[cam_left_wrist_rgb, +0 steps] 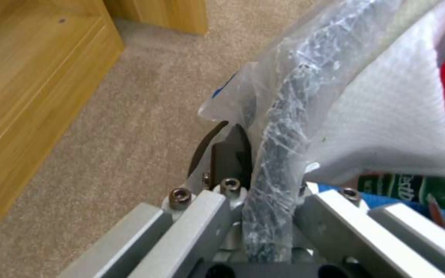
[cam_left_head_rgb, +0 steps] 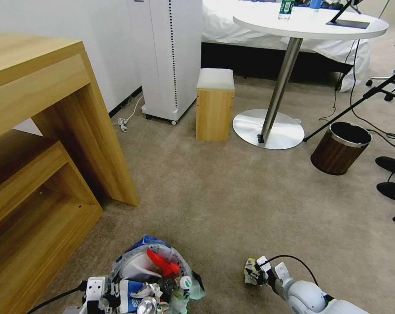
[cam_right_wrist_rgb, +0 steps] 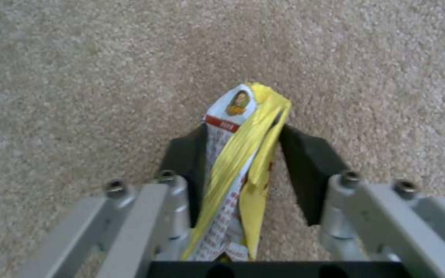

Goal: Pick up the trash bin and place the garbage on the floor into it.

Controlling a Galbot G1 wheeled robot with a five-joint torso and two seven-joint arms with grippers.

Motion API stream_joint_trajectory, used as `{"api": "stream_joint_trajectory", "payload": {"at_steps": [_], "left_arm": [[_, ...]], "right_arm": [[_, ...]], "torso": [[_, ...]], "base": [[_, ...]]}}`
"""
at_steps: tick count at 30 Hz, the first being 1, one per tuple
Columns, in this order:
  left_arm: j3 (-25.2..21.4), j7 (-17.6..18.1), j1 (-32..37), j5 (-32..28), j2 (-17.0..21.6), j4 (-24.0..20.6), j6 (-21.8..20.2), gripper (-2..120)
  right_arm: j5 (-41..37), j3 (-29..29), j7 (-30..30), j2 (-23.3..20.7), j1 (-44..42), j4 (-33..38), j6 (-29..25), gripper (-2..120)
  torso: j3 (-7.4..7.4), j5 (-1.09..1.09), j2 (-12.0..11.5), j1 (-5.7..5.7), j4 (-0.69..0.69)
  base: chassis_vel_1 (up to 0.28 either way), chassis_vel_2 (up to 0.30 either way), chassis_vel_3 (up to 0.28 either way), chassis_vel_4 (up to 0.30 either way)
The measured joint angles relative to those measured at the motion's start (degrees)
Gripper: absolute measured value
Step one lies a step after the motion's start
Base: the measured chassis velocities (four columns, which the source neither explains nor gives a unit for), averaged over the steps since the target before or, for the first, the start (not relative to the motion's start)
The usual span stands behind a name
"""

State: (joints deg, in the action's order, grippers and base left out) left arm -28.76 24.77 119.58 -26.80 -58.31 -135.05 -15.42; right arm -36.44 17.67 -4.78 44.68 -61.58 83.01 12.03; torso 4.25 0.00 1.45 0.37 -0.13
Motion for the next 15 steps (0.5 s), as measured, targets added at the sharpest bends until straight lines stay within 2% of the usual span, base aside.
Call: {"api": "stream_joint_trajectory", "payload": {"at_steps": [9,11,13,15], "left_arm": [[-0.3,0.0,-0.4,-0.8,0.1,-0.1,0.2,0],[-0.5,0.1,-0.5,-1.2,0.5,-0.3,0.1,0],[-1.4,0.8,-1.1,-2.9,1.9,-0.9,0.0,0],[-1.6,0.9,-1.3,-3.4,2.3,-1.0,0.0,0]], "right_arm": [[-2.1,1.4,-0.4,0.4,3.1,0.0,-1.1,0],[-2.4,0.9,0.0,0.1,3.3,0.9,-1.5,0],[-3.1,-1.5,3.0,-1.3,4.1,4.3,-4.9,0],[-3.2,-2.0,3.9,-1.6,4.4,5.3,-6.1,0]], "torso": [[0.0,0.01,0.0,0.0,0.01],[0.0,0.02,0.0,0.0,0.01],[0.0,0.0,0.0,0.0,0.0],[0.0,-0.01,0.0,0.0,0.0]], "base": [[0.0,0.0,0.0,0.0],[0.0,0.0,0.0,0.0],[0.0,0.0,0.0,0.0],[0.0,0.0,0.0,0.0]]}}
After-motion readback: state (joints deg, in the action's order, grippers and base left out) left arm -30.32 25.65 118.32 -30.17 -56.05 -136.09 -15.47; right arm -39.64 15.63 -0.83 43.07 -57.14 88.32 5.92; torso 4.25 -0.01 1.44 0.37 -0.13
